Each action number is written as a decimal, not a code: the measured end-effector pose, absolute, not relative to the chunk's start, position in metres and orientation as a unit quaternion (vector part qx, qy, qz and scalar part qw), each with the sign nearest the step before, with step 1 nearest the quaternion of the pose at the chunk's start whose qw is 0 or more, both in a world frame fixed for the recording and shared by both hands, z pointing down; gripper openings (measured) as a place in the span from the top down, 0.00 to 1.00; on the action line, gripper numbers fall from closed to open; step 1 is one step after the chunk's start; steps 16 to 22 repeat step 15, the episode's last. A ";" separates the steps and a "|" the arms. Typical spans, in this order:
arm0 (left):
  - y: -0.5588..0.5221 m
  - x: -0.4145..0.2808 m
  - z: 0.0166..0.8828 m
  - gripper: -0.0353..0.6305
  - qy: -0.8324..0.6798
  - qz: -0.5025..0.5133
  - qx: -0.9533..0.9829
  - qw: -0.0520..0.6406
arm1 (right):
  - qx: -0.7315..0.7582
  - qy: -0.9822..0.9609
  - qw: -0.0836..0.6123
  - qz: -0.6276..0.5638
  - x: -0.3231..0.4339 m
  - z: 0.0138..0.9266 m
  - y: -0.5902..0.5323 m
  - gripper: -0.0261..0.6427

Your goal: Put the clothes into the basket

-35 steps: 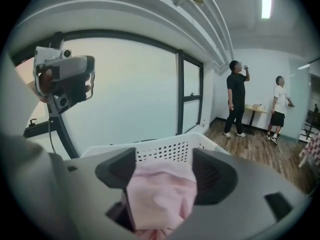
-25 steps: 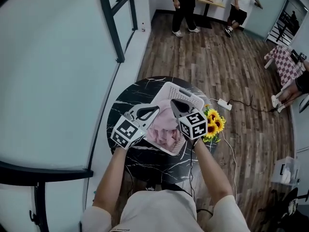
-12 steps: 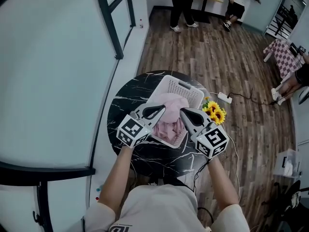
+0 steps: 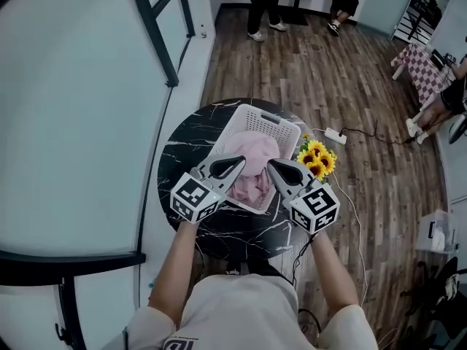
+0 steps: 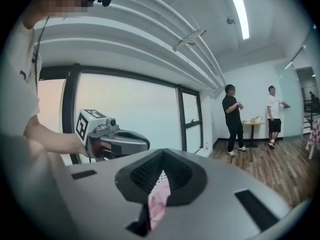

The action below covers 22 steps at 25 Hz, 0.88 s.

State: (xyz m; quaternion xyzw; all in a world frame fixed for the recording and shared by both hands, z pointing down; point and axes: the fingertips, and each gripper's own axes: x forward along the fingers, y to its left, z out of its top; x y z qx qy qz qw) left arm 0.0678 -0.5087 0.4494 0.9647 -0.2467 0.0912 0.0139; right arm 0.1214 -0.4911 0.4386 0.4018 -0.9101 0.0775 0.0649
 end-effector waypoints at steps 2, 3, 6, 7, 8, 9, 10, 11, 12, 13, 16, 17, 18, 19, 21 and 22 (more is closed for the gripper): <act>-0.507 0.069 0.448 0.92 -0.247 0.088 0.965 0.013 | 0.403 -0.909 0.062 0.083 0.125 0.441 -0.490 0.93; -0.507 0.070 0.448 0.92 -0.247 0.091 0.965 0.010 | 0.402 -0.909 0.058 0.089 0.126 0.441 -0.490 0.93; -0.508 0.071 0.449 0.92 -0.243 0.098 0.965 0.003 | 0.401 -0.909 0.058 0.094 0.123 0.442 -0.494 0.93; -0.508 0.071 0.449 0.92 -0.244 0.100 0.965 0.002 | 0.399 -0.910 0.060 0.092 0.121 0.441 -0.494 0.93; -0.508 0.070 0.449 0.92 -0.244 0.102 0.964 0.001 | 0.397 -0.911 0.061 0.090 0.119 0.441 -0.493 0.93; -0.507 0.069 0.449 0.92 -0.246 0.103 0.964 0.000 | 0.395 -0.912 0.062 0.089 0.118 0.441 -0.492 0.93; -0.506 0.069 0.450 0.92 -0.247 0.104 0.963 0.000 | 0.394 -0.912 0.064 0.088 0.117 0.442 -0.490 0.93; -0.505 0.068 0.450 0.92 -0.249 0.105 0.963 0.000 | 0.394 -0.913 0.065 0.088 0.117 0.443 -0.490 0.93; -0.506 0.067 0.451 0.92 -0.251 0.106 0.962 0.000 | 0.394 -0.913 0.066 0.089 0.116 0.443 -0.490 0.93; -0.506 0.066 0.451 0.92 -0.252 0.106 0.962 0.001 | 0.393 -0.913 0.067 0.089 0.115 0.444 -0.490 0.93; -0.508 0.065 0.451 0.92 -0.254 0.107 0.961 0.000 | 0.391 -0.914 0.069 0.089 0.113 0.445 -0.491 0.93; -0.508 0.065 0.451 0.92 -0.254 0.107 0.961 0.000 | 0.391 -0.914 0.069 0.089 0.113 0.445 -0.491 0.93; -0.508 0.065 0.451 0.92 -0.254 0.107 0.961 0.000 | 0.391 -0.914 0.069 0.089 0.113 0.445 -0.491 0.93; -0.508 0.065 0.451 0.92 -0.254 0.107 0.961 0.000 | 0.391 -0.914 0.069 0.089 0.113 0.445 -0.491 0.93; -0.508 0.065 0.451 0.92 -0.254 0.107 0.961 0.000 | 0.391 -0.914 0.069 0.089 0.113 0.445 -0.491 0.93; -0.508 0.065 0.451 0.92 -0.254 0.107 0.961 0.000 | 0.391 -0.914 0.069 0.089 0.113 0.445 -0.491 0.93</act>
